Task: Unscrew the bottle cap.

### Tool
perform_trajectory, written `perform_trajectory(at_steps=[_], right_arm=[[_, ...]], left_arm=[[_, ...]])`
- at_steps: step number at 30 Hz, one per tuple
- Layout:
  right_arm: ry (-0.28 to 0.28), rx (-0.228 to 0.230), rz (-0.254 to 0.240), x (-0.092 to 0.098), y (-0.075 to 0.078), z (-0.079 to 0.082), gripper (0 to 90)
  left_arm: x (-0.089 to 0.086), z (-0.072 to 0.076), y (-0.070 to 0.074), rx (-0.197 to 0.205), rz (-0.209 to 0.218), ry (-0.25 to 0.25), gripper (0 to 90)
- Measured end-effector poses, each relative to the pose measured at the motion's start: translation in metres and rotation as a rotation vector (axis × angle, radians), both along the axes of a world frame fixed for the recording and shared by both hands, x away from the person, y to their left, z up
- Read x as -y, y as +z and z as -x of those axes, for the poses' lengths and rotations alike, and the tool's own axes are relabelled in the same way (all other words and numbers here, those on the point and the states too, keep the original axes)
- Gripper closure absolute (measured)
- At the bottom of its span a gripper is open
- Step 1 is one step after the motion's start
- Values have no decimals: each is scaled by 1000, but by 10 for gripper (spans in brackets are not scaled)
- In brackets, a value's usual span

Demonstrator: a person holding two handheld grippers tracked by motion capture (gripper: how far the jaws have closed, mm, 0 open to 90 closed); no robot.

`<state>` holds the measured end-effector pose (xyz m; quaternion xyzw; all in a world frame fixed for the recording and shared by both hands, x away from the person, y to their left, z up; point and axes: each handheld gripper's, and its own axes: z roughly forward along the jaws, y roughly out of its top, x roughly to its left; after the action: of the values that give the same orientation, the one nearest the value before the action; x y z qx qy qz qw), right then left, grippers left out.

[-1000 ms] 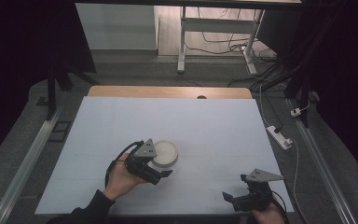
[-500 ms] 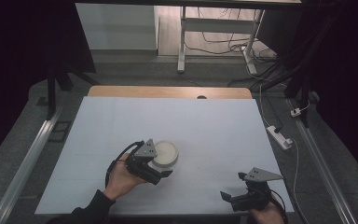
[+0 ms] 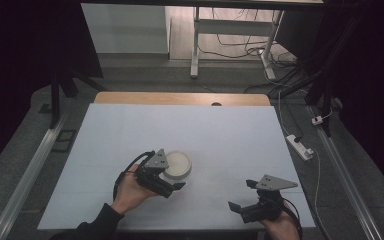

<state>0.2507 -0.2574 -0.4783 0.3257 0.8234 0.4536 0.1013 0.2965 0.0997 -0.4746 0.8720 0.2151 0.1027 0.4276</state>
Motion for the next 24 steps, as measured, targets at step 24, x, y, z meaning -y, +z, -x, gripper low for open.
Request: perform_trajectory(at_steps=[24], right_arm=[[158,19,-26,-50,20,-15,0]], left_arm=[[-1,-1,1,-2,2,-2,78]])
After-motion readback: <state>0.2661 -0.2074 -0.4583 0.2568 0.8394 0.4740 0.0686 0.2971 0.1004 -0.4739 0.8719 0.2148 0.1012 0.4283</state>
